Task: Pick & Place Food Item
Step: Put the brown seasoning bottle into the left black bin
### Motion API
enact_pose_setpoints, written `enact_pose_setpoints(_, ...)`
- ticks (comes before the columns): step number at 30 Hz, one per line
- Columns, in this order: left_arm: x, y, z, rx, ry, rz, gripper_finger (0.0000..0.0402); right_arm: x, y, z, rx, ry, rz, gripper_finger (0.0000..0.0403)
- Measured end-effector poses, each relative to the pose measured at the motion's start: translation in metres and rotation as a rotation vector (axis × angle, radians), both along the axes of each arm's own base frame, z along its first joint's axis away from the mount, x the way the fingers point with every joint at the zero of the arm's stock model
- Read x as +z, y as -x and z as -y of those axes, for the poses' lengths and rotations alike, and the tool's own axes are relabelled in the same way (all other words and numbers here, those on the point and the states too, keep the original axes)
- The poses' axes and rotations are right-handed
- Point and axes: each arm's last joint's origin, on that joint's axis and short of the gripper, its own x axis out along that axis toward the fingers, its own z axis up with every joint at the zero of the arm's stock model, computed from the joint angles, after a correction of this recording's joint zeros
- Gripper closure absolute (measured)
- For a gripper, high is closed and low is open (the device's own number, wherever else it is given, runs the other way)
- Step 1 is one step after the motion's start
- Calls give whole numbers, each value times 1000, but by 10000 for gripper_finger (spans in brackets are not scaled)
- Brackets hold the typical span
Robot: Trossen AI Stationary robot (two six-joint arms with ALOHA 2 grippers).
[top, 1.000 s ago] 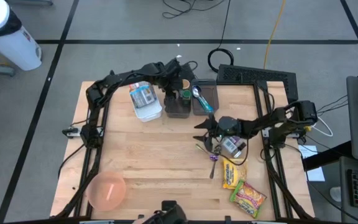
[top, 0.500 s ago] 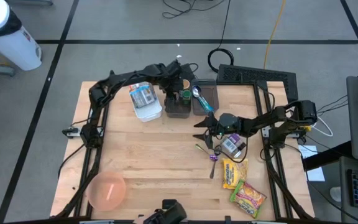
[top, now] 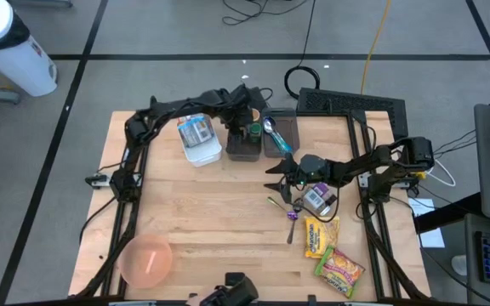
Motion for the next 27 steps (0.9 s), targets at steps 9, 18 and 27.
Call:
enact_pose_setpoints(9,-9,-3,1,2,13,-17,218,-1,0,0,0,-1,-8,149)
enact_pose_setpoints(18,-9,-3,0,4,11,-15,218,-1,0,0,0,-2,-11,149)
enact_pose_setpoints(27,-9,-3,0,24,-30,-43,148,-1,0,0,0,-1,-11,149)
